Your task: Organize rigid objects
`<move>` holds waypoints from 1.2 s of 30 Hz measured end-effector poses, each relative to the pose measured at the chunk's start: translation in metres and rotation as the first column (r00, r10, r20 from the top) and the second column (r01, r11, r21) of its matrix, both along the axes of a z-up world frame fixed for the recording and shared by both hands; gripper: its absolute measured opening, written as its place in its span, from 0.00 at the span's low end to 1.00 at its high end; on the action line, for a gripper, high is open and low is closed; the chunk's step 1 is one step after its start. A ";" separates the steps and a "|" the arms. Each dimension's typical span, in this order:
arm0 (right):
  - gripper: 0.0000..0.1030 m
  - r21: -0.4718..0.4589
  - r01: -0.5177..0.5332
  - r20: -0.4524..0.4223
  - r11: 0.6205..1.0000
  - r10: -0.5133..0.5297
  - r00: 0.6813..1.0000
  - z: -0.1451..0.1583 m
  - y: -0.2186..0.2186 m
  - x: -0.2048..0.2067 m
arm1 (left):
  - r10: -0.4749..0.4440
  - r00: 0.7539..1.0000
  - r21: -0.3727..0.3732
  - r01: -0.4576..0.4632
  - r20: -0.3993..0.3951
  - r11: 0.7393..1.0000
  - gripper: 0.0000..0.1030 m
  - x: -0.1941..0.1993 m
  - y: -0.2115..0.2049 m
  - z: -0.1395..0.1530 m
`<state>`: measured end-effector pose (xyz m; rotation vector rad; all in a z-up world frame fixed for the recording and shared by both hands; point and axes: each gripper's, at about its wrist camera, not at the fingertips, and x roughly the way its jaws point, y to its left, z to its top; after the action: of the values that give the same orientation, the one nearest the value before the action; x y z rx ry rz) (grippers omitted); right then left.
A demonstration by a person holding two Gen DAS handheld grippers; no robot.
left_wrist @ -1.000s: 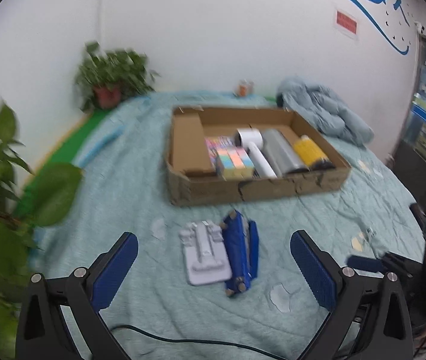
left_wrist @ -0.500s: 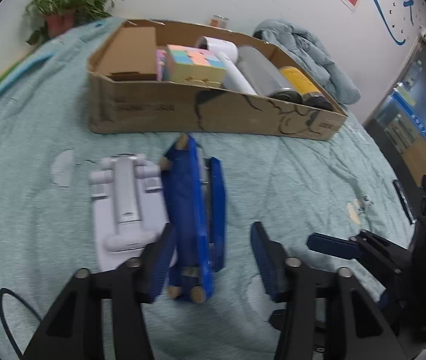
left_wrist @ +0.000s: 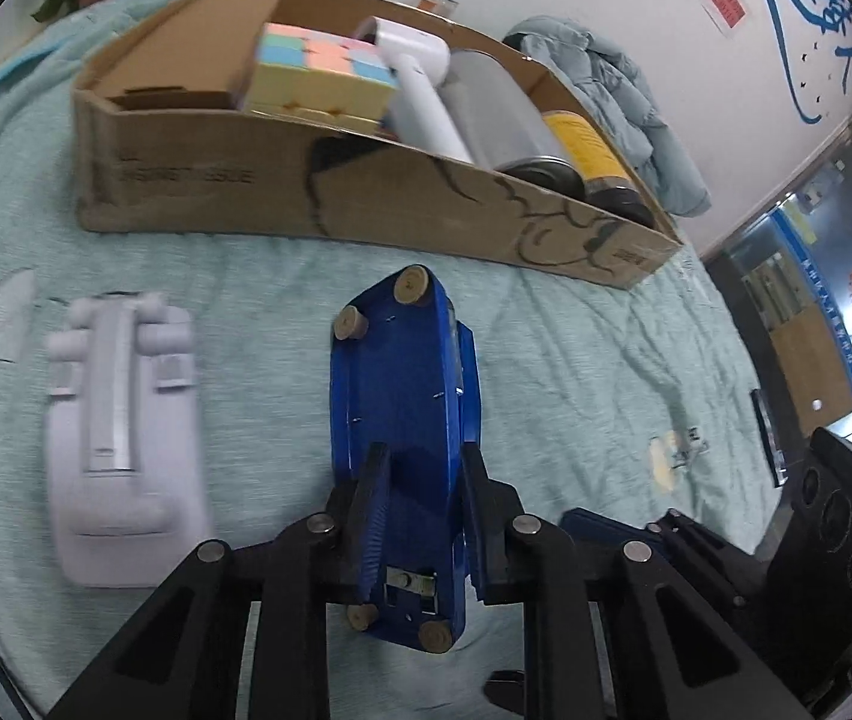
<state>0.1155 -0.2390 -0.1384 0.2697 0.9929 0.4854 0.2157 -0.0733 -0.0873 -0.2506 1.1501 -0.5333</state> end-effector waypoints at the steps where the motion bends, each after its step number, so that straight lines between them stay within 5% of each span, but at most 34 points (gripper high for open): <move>1: 0.88 0.000 0.015 0.004 1.000 -0.015 1.000 0.001 -0.006 0.000 | -0.003 1.000 -0.028 0.002 -0.015 1.000 0.19 0.001 -0.004 -0.001; 4: 0.87 -0.009 0.054 -0.001 0.998 -0.054 0.999 -0.001 -0.023 0.000 | 0.003 0.994 -0.174 -0.021 -0.106 0.984 0.21 0.006 -0.018 -0.011; 7: 0.84 -0.024 0.077 0.000 0.997 -0.077 0.997 -0.004 -0.035 0.002 | -0.006 0.991 -0.231 -0.026 -0.136 0.973 0.21 0.011 -0.038 -0.015; 9: 0.77 -0.044 0.109 -0.013 0.993 -0.110 0.994 -0.008 -0.043 0.004 | -0.028 0.991 -0.230 -0.003 -0.130 0.973 0.21 0.012 -0.052 -0.015; 13: 0.47 -0.086 0.171 -0.005 0.982 -0.172 0.985 -0.007 -0.049 0.008 | -0.054 0.991 -0.232 0.025 -0.123 0.972 0.21 0.014 -0.066 -0.015; 20: 0.29 -0.157 0.224 0.036 0.962 -0.221 0.975 -0.005 -0.045 0.007 | -0.073 0.992 -0.238 0.045 -0.107 0.970 0.22 0.013 -0.060 -0.011; 26: 0.28 -0.329 0.201 0.141 0.923 -0.162 0.977 0.001 -0.029 0.006 | -0.022 0.998 -0.208 0.009 -0.058 0.978 0.40 0.010 -0.043 -0.003; 29: 0.28 -0.450 0.196 0.216 0.871 -0.107 0.971 0.004 -0.016 0.000 | 0.004 0.999 -0.206 -0.014 -0.048 0.979 0.40 0.010 -0.028 -0.001; 31: 0.28 -0.544 0.198 0.262 0.815 -0.059 0.963 0.002 -0.005 -0.001 | 0.032 0.999 -0.190 -0.037 -0.029 0.981 0.52 0.009 -0.018 0.002; 33: 0.28 -0.655 0.202 0.310 0.729 0.015 0.951 0.000 0.007 -0.005 | 0.088 0.996 -0.172 -0.086 0.004 0.981 0.64 0.009 -0.006 0.008; 34: 0.28 -0.728 0.197 0.330 0.657 0.084 0.940 -0.005 0.018 -0.007 | 0.102 0.995 -0.164 -0.098 0.014 0.981 0.64 0.009 -0.002 0.010; 36: 0.30 -0.795 0.179 0.362 0.580 0.217 0.907 -0.010 0.034 -0.016 | 0.114 0.993 -0.144 -0.108 0.033 0.984 0.68 0.009 0.005 0.014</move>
<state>0.0993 -0.2051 -0.1483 -0.6878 0.6873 0.0410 0.2246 -0.0685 -0.0736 -0.4224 1.0529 -0.5199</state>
